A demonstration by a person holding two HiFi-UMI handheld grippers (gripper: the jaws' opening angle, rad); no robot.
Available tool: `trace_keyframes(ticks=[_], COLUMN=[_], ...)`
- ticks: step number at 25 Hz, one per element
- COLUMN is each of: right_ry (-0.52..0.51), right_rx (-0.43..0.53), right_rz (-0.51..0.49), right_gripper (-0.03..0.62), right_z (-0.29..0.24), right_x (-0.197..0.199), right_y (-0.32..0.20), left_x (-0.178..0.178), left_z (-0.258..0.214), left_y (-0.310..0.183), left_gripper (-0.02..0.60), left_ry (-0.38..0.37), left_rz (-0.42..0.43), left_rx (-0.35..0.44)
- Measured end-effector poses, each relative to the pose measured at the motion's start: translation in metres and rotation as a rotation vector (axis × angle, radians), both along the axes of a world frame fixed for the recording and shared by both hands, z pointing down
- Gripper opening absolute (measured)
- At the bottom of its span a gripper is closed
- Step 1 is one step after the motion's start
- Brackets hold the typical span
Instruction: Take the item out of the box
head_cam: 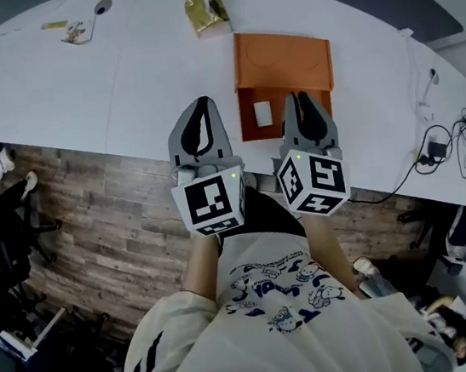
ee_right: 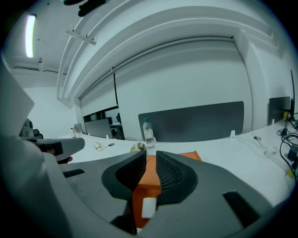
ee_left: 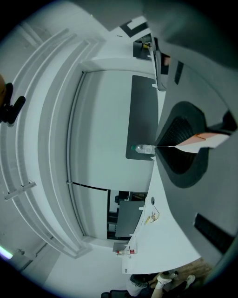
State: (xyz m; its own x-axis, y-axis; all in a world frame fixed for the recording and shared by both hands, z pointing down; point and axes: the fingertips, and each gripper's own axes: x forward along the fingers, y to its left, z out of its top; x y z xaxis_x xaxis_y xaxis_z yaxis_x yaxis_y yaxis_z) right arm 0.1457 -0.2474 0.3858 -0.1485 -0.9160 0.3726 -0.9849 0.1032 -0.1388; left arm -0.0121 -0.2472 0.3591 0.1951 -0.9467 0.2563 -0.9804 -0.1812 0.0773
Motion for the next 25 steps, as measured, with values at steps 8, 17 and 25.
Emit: trace_keyframes(ticks=[8, 17, 25], right_ry=[0.02, 0.042, 0.048], right_rx=[-0.071, -0.137, -0.199], right_rz=[-0.004, 0.006, 0.001], right_gripper=[0.063, 0.063, 0.079], right_z=[0.024, 0.049, 0.07], right_x=[-0.004, -0.006, -0.009], right_y=[-0.016, -0.023, -0.027], left_x=[-0.001, 0.001, 0.003], left_z=[0.026, 0.05, 0.073], left_y=[-0.023, -0.034, -0.041], left_gripper=[0.02, 0.019, 0.019], left_ry=[0.012, 0.011, 0.015], left_rz=[0.023, 0.046, 0.064], left_rx=[-0.058, -0.115, -0.169])
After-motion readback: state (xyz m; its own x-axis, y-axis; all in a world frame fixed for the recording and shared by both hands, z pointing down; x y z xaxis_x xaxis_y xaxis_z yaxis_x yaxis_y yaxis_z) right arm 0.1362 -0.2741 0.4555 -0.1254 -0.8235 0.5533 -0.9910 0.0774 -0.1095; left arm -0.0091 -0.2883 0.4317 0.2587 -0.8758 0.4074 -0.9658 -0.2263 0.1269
